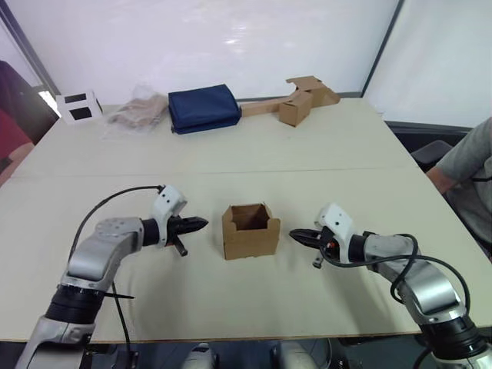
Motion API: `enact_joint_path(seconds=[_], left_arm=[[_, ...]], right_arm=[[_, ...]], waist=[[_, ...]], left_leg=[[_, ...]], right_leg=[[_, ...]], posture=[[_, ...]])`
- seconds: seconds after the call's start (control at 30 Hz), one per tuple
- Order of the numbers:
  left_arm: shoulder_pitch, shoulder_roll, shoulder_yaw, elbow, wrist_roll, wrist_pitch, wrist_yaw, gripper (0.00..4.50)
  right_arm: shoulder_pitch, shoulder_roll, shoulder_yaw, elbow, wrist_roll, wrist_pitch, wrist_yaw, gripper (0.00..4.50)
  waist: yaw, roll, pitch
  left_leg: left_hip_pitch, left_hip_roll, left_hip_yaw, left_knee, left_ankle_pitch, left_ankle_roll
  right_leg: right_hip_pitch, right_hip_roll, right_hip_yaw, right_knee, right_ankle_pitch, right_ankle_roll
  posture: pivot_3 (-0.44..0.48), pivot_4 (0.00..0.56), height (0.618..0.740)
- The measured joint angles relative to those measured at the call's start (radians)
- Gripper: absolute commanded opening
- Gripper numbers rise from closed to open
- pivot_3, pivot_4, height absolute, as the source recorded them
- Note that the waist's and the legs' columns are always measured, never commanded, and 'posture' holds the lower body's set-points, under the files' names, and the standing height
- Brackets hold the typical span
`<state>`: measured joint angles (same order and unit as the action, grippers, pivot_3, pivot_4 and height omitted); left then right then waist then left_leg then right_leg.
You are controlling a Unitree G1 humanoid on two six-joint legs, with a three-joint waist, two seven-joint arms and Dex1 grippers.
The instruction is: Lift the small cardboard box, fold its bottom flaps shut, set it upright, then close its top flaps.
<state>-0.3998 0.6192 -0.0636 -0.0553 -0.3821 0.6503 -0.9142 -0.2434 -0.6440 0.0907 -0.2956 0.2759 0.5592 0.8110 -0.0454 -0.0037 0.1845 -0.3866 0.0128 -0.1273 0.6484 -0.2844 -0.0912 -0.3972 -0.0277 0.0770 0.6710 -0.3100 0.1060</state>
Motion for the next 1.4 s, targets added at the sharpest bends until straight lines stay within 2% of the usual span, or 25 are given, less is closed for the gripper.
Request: enact_joint_path(seconds=[0.2, 0.37, 0.5, 0.67, 0.87, 0.97, 1.1, 1.4], left_arm=[[0.035, -0.035, -0.043, -0.025, 0.009, 0.002, 0.018, 0.01], [0.033, -0.097, -0.050, -0.006, 0.030, -0.002, 0.076, 0.01], [0.028, -0.109, -0.050, 0.010, 0.036, -0.001, 0.089, 0.01], [0.025, -0.057, -0.049, 0.010, 0.032, 0.004, 0.047, 0.01], [-0.026, 0.057, -0.020, 0.015, -0.005, 0.031, -0.062, 0.01], [-0.125, 0.062, 0.014, 0.021, -0.034, 0.034, -0.083, 0.01], [-0.172, 0.052, 0.020, -0.006, -0.091, 0.070, -0.121, 0.01], [-0.198, 0.035, -0.035, -0.009, -0.099, 0.072, -0.171, 0.01]], right_arm=[[0.002, 0.043, 0.074, 0.008, -0.019, 0.000, -0.012, 0.00], [0.029, 0.058, 0.094, -0.040, -0.015, 0.028, -0.020, 0.00], [0.035, 0.057, 0.093, -0.057, -0.009, 0.044, -0.023, 0.00], [0.033, 0.011, 0.073, -0.050, -0.019, 0.032, -0.020, 0.00], [-0.030, -0.075, -0.049, -0.011, 0.004, 0.023, 0.012, 0.00], [-0.090, -0.074, -0.106, -0.017, 0.084, 0.064, 0.038, 0.00], [-0.127, -0.039, -0.150, -0.032, 0.201, 0.152, 0.040, 0.00], [-0.170, 0.019, -0.069, -0.060, 0.242, 0.190, 0.020, 0.00]], waist=[[0.003, 0.000, 0.000], [0.004, 0.000, 0.000], [0.001, 0.000, 0.000], [0.002, 0.000, 0.000], [0.004, 0.000, 0.000], [0.005, 0.000, 0.000], [-0.001, 0.000, 0.000], [0.001, 0.000, 0.000]], left_leg=[[0.000, 0.000, 0.000, 0.001, 0.000, 0.000], [-0.001, 0.000, 0.000, 0.001, 0.000, 0.000], [0.000, 0.000, 0.000, 0.001, 0.000, 0.000], [0.000, 0.000, 0.000, 0.001, 0.000, 0.000], [-0.001, 0.000, -0.001, 0.001, 0.000, 0.000], [-0.001, 0.000, -0.001, 0.001, 0.000, 0.000], [-0.001, 0.000, -0.001, 0.000, 0.000, 0.000], [-0.001, 0.000, -0.001, 0.000, 0.000, 0.000]], right_leg=[[0.000, 0.000, 0.000, 0.000, 0.000, 0.000], [0.000, 0.000, 0.000, 0.000, 0.000, 0.000], [0.000, 0.000, 0.000, 0.000, 0.000, 0.000], [0.000, 0.000, 0.000, 0.000, 0.000, 0.000], [0.000, 0.000, -0.001, 0.000, 0.000, 0.000], [0.001, 0.000, -0.001, -0.001, 0.000, 0.000], [0.000, 0.000, -0.001, -0.002, 0.000, 0.000], [0.000, 0.000, -0.001, -0.001, 0.000, 0.000]], posture=[[0.000, 0.150, 0.740], [0.000, 0.150, 0.740], [0.000, 0.150, 0.740], [0.000, 0.150, 0.740], [0.000, 0.150, 0.740], [0.000, 0.150, 0.740], [0.000, 0.150, 0.740], [0.000, 0.150, 0.740]])
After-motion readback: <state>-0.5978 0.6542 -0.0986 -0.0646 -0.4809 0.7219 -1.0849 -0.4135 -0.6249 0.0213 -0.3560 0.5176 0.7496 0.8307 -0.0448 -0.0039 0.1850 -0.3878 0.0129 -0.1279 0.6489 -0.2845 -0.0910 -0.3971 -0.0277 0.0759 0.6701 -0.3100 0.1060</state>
